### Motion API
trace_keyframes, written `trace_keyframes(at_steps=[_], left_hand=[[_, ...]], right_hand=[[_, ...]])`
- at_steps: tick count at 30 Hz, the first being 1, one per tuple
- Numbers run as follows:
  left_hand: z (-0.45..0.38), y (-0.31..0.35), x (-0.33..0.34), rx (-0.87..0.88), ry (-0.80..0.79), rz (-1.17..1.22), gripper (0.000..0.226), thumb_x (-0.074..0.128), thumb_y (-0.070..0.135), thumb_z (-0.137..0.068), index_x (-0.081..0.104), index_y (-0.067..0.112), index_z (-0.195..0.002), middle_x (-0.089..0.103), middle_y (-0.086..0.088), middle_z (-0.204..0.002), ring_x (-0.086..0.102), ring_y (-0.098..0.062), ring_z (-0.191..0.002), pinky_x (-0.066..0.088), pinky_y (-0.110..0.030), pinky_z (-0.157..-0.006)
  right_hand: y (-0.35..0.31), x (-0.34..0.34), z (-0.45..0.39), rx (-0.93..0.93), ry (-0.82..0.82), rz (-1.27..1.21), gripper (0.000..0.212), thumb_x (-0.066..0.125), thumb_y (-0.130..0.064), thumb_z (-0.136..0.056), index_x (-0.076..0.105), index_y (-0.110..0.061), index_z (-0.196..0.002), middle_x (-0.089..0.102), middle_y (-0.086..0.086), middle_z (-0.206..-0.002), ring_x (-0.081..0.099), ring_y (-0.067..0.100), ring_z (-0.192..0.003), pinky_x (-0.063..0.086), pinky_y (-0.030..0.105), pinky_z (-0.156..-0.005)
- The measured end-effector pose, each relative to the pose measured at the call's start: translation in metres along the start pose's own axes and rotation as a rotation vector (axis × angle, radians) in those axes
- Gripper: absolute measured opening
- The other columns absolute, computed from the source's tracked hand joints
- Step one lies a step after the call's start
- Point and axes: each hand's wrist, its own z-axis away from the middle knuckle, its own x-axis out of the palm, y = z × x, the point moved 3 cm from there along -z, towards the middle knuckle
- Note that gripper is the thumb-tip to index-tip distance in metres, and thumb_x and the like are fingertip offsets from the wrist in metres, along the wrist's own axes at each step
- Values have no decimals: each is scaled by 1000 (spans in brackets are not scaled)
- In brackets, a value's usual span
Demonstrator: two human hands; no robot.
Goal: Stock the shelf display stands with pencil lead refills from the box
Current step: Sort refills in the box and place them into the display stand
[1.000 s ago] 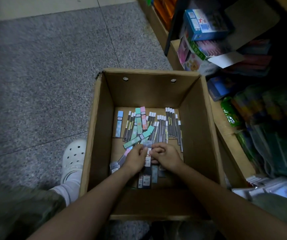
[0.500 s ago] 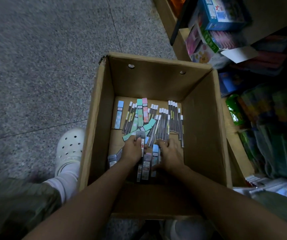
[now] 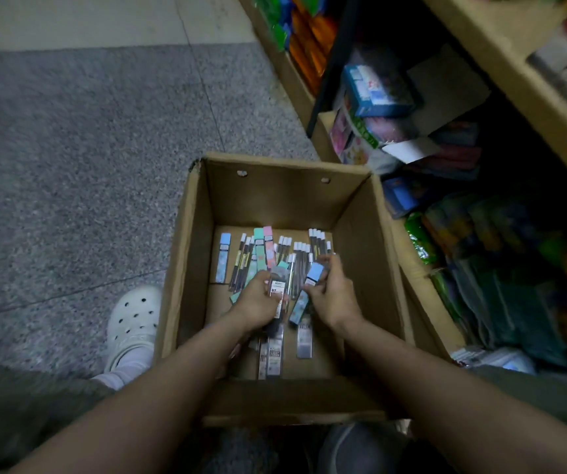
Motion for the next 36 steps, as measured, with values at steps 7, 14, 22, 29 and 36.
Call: trace_keyframes(at_steps=[7,14,22,29,36], left_hand=[[30,147,-19,489,-129,-334,56,62,-7,-87,40,14,-133,61,-4,-104,62,-5,-82,53,-14,-73],[77,260,3,597,-322,-221,39,52,-14,-90,40,12,-117,66,-8,-85,69,-6,-64,58,-25,-62],[99,325,43,636,-392,-49,28,53,1,-96,44,12,-121,70,-13,-105,71,-17,-82,55,-27,-52],[88,355,62,687,-421,1,27,54,2,-96,46,17,-117,72,-5,-96,71,-14,-82,57,-40,-74],[72,365,81,687,-469,118,26,58,0,-92,48,21,-102,74,-1,-83,72,-14,-75,60,-34,-68]], right_hand=[[-96,-118,16,-250,293,-13,38,73,-5,-82,48,-17,-108,58,-14,-69,57,-7,-52,39,4,-51],[-165,-223,64,-402,496,63,35,74,-22,-85,45,-26,-106,61,-13,-84,61,-4,-64,46,12,-56],[-202,-320,99,-458,698,286,31,72,-23,-88,44,-25,-101,60,-8,-80,60,2,-72,48,23,-60],[-227,-398,89,-408,895,379,34,77,-26,-83,48,-16,-97,55,-12,-83,56,1,-70,38,10,-53],[-235,-430,72,-311,944,463,31,77,-25,-82,50,-16,-95,54,-7,-79,57,15,-72,36,16,-54]])
